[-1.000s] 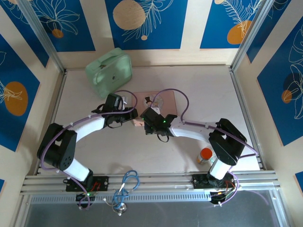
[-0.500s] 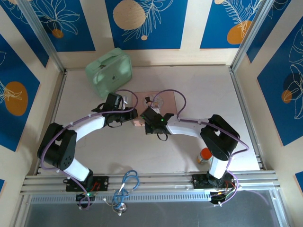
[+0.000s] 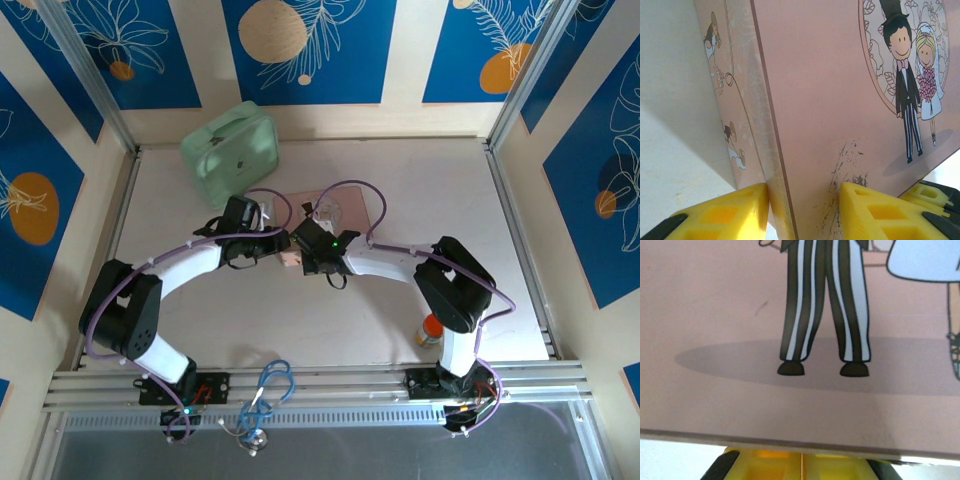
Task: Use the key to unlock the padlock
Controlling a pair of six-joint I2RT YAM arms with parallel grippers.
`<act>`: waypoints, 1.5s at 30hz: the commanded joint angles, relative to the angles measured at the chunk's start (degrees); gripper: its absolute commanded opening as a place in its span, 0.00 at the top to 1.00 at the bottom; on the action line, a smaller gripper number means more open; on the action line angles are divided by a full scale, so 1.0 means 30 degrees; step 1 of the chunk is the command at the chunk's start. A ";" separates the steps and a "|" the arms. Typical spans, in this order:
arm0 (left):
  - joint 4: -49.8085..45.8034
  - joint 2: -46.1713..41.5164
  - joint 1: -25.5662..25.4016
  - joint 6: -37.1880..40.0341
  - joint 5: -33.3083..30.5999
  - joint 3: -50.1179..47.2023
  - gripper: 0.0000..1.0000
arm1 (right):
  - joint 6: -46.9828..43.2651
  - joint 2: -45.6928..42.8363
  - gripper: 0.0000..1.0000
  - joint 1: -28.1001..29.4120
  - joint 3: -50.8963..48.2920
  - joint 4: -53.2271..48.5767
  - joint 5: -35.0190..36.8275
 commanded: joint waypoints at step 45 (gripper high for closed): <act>-0.1539 0.0263 0.0341 0.1156 0.0929 0.0629 0.64 | -0.2377 -0.3134 0.56 -0.0568 -0.2161 0.1291 -0.1000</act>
